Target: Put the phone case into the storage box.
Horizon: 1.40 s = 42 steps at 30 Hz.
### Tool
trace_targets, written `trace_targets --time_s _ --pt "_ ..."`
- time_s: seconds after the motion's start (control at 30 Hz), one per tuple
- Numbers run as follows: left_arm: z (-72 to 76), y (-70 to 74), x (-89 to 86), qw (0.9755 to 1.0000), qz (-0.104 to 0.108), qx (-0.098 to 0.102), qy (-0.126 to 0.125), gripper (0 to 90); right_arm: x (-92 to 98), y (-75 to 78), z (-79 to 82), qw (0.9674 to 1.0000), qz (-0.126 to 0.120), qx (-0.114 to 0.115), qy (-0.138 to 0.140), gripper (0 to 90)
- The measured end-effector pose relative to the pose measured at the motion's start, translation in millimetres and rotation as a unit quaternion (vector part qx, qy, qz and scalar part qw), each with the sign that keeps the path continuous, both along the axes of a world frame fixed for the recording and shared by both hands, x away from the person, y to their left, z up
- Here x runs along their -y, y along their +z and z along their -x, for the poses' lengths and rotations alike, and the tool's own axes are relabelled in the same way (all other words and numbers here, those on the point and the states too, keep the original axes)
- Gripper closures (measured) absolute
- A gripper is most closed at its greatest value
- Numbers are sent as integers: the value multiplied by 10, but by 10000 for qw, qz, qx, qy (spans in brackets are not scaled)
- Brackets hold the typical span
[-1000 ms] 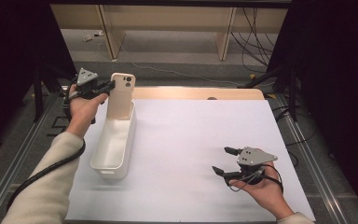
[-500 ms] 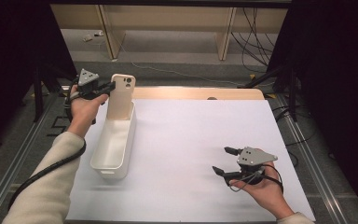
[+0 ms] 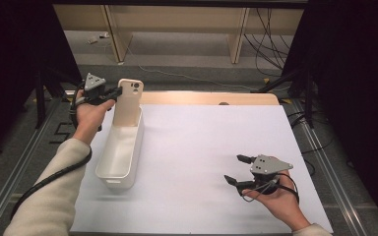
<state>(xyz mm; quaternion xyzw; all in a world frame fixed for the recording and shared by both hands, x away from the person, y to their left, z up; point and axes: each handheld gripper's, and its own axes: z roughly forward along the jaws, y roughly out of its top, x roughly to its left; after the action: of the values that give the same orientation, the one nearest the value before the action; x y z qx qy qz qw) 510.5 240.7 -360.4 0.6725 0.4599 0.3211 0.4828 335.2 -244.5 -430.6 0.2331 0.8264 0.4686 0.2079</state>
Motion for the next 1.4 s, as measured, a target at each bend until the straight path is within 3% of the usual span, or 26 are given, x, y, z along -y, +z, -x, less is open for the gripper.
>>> trace_targets --time_s 1.4 --pt "-27 -17 5 10000 16 -59 -54 820 -5 -6 -5 10000 12 -3 10 232"
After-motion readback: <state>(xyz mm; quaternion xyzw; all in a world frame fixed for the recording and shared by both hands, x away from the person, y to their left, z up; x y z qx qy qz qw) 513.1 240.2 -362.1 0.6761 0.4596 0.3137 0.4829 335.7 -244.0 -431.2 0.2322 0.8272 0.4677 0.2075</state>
